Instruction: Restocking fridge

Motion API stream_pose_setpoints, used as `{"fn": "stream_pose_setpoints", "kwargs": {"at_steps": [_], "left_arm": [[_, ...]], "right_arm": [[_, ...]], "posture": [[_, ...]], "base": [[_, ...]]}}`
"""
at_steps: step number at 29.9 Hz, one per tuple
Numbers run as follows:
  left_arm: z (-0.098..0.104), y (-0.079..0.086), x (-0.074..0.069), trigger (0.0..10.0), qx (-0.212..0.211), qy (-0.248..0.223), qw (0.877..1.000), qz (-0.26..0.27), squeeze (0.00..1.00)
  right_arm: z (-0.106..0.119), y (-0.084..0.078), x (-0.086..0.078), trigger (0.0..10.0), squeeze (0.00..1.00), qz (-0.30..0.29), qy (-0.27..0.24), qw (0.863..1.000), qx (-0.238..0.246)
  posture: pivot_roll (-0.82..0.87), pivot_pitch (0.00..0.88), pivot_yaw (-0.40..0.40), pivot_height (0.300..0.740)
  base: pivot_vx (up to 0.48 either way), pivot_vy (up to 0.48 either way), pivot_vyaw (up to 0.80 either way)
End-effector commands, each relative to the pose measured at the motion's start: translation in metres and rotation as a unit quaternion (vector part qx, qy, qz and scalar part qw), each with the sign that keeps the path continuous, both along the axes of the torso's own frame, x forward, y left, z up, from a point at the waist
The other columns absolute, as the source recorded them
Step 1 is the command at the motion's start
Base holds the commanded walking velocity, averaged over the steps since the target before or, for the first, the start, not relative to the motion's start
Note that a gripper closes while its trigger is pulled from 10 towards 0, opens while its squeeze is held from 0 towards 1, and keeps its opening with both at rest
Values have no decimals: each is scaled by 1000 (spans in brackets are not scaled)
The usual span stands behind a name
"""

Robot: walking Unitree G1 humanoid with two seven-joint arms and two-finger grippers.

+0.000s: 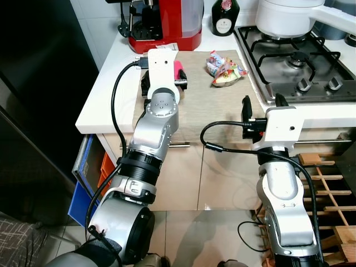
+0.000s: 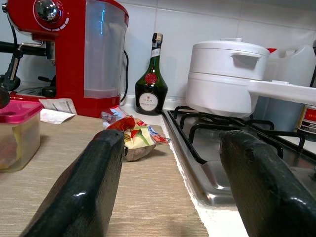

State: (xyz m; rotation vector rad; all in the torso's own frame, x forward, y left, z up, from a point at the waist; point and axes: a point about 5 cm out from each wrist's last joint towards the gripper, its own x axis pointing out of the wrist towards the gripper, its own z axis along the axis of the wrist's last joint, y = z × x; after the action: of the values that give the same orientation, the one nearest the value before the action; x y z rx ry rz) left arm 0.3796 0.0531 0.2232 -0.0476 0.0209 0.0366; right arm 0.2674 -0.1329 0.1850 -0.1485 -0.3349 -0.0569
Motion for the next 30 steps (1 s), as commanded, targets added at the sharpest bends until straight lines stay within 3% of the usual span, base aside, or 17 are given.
{"fn": "stream_pose_setpoints", "kwargs": {"at_steps": [1,6,14,30], "left_arm": [[11,-26,-5,10000,-25,-8,999,-25,0],[21,-43,-2,10000,-40,-24,998,-32,0],[21,-51,-3,10000,-39,-25,997,-54,0],[-9,-56,0,10000,-62,38,996,-48,0]], "right_arm": [[2,1,1,10000,0,3,-3,1000,-2],[3,1,0,10000,0,4,-4,1000,-5],[2,2,-1,10000,0,3,-4,1000,-5],[1,2,-2,10000,0,1,-2,1000,-5]], "posture": [[-86,23,89,740],[-102,22,91,740],[-103,25,94,740],[-110,29,106,740]], "base": [[0,0,0],[0,0,0],[0,0,0],[0,0,0]]}}
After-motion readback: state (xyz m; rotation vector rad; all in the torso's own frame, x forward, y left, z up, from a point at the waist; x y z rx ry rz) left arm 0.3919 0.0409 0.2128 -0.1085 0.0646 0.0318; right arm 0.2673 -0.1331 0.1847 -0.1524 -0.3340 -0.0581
